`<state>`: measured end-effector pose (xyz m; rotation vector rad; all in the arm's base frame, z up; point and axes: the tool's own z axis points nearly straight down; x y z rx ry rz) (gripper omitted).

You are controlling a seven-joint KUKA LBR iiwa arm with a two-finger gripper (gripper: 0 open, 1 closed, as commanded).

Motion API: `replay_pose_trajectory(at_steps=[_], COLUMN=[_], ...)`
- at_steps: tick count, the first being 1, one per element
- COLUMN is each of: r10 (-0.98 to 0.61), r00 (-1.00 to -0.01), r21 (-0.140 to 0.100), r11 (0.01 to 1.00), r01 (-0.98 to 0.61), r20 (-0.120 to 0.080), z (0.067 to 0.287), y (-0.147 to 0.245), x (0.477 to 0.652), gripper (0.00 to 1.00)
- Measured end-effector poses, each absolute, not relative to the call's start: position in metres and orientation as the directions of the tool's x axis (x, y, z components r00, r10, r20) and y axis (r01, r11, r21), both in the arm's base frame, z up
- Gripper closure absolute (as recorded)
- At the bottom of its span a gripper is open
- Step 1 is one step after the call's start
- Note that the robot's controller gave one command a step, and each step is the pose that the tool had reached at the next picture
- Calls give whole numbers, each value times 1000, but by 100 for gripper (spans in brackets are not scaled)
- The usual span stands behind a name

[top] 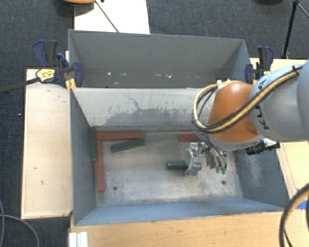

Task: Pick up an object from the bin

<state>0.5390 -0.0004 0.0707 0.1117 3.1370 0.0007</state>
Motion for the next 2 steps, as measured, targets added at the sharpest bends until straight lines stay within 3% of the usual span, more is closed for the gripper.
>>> replay_pose_trajectory(at_steps=[1,2], r10=[71,58], r00=[-997,-998], r21=[1,0], r11=[997,998], r01=[71,58], r20=[-3,-3], z=[71,233], y=[0,-27], x=[539,514], gripper=[100,100])
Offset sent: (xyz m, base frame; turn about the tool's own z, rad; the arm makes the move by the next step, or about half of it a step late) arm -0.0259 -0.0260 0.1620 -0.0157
